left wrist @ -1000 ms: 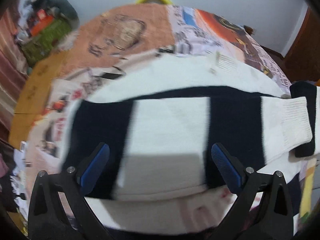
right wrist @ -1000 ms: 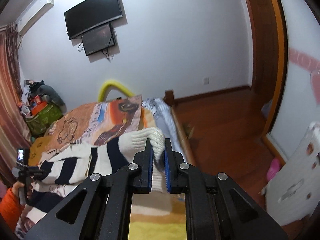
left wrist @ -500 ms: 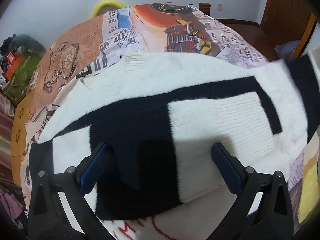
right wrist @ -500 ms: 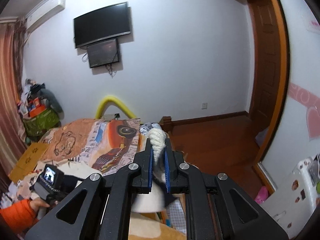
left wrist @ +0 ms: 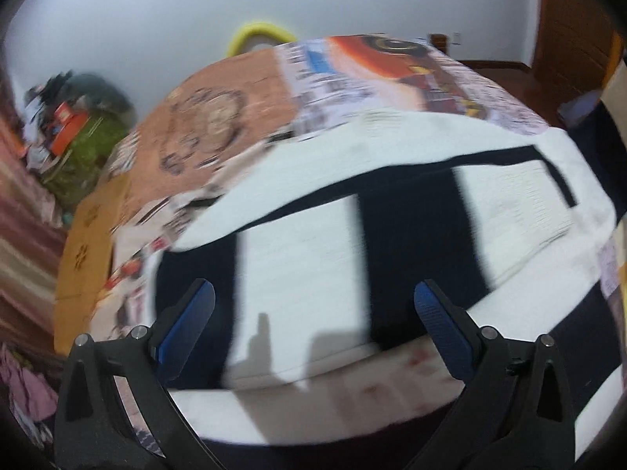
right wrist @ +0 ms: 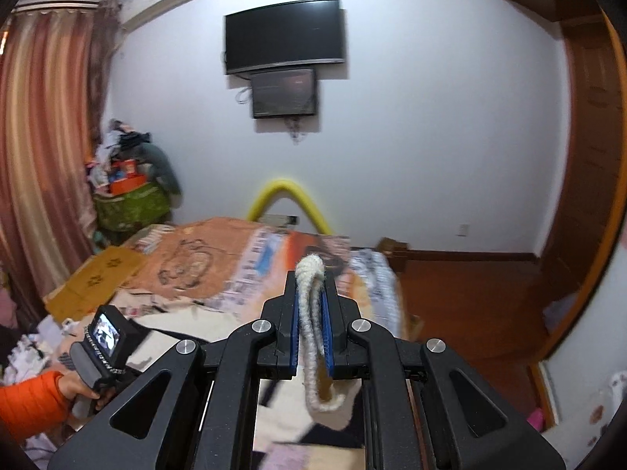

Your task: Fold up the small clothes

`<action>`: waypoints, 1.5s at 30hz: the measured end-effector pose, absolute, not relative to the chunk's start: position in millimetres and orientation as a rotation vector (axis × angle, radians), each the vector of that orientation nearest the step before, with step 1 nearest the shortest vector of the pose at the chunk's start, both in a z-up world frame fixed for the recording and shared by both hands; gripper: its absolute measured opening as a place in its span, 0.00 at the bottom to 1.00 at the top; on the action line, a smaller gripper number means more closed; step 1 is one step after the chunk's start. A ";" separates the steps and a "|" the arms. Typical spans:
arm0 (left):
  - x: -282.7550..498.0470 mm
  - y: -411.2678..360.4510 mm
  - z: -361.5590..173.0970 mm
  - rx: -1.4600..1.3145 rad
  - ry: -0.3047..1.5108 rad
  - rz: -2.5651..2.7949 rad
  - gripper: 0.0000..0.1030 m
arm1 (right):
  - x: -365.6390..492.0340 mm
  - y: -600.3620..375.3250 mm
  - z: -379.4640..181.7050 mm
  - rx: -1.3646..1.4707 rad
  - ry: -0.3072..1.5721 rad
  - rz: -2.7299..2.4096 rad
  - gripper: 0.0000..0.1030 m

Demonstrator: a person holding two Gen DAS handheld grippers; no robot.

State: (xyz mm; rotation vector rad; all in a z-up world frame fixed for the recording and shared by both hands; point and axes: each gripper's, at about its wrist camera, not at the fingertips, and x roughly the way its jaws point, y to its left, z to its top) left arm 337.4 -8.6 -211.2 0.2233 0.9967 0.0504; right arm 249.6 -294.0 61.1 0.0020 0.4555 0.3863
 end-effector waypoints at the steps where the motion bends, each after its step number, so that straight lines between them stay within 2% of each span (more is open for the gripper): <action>1: 334.1 9.2 -209.7 0.198 0.997 0.071 1.00 | 251.8 -289.0 59.4 0.006 0.459 0.404 0.08; 9: 293.5 121.5 -186.3 0.052 0.940 0.214 1.00 | 270.4 -183.6 57.0 -0.039 0.486 0.592 0.08; 16: 251.5 164.4 -174.1 0.007 0.896 0.240 1.00 | 282.7 -90.4 37.8 -0.049 0.538 0.750 0.08; 25: 219.7 177.2 -180.2 0.035 0.904 0.249 1.00 | 300.3 25.2 -71.5 -0.055 0.797 0.884 0.09; 28: 223.7 177.9 -185.6 0.031 0.927 0.256 1.00 | 300.0 45.3 -96.6 -0.100 0.884 0.888 0.15; 30: 228.2 176.9 -188.2 0.020 0.935 0.253 1.00 | 296.3 45.3 -101.6 -0.128 0.923 0.898 0.24; 31: 229.8 175.9 -188.8 0.016 0.936 0.250 1.00 | 293.4 41.4 -100.0 -0.133 0.911 0.900 0.27; 33: 235.5 172.0 -189.3 0.004 0.939 0.239 1.00 | 289.3 25.8 -91.9 -0.135 0.876 0.893 0.38; 39: 258.7 161.7 -194.9 -0.038 0.954 0.203 1.00 | 288.0 -43.3 -67.8 -0.142 0.774 0.798 0.48; 45: 291.7 166.0 -210.5 -0.156 1.002 0.192 1.00 | 287.1 -126.6 -70.7 -0.208 0.743 0.603 0.49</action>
